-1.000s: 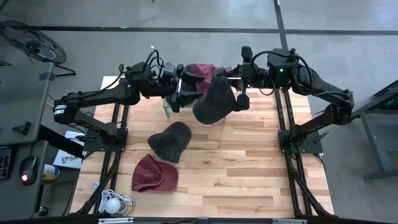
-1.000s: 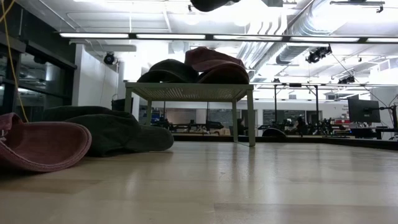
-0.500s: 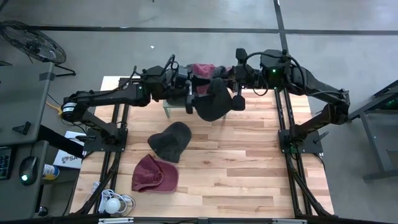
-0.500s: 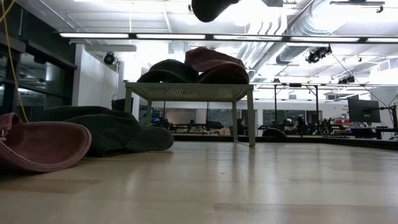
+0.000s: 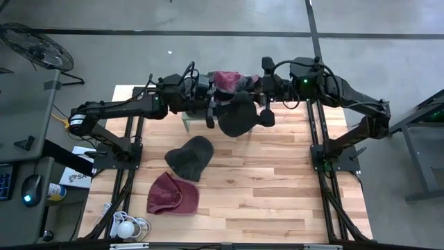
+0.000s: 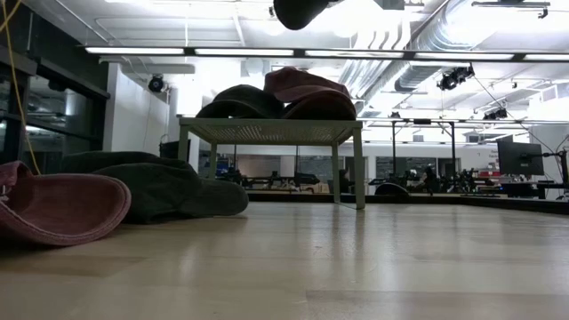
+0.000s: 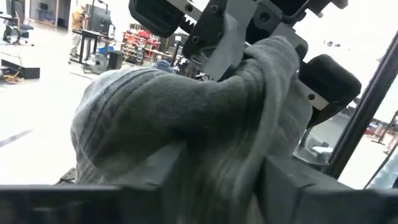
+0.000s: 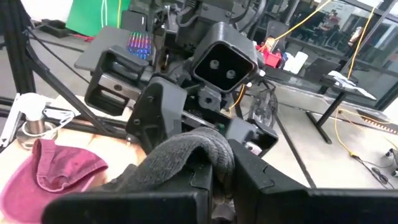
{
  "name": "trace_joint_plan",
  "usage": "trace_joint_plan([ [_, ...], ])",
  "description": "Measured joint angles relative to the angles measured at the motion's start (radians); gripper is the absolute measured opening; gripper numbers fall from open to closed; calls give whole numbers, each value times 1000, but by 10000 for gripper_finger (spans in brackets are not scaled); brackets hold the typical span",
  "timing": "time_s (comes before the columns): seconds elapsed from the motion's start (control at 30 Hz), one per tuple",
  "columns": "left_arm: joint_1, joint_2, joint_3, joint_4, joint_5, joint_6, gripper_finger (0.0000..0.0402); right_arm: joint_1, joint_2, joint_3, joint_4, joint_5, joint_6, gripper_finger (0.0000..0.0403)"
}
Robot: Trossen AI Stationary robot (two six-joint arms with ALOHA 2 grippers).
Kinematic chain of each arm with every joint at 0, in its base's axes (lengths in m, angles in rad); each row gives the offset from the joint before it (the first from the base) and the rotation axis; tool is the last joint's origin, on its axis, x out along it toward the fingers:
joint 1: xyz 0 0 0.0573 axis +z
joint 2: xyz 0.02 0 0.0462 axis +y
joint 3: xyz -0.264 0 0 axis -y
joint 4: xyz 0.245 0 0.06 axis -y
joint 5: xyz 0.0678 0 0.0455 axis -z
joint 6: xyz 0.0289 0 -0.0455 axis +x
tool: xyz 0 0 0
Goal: Pick & Place hat
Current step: Stack the left black cap on the red cap on the shelf
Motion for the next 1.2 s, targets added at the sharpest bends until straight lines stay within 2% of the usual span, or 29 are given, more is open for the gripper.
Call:
trace_joint_plan([
  [0.2,0,0,0,2,17,-2,28,0,0,0,-10,-6,-10,22],
  [0.27,0,0,0,0,43,-1,10,0,0,0,-15,-19,-25,22],
  [0.67,0,0,1,-31,44,-2,3,0,0,0,-36,-23,-23,25],
  [0.93,0,0,1,-32,8,-5,2,0,0,0,-29,78,68,121],
  [1.2,0,0,1,-31,-37,-3,1,0,-22,0,-29,204,105,148],
])
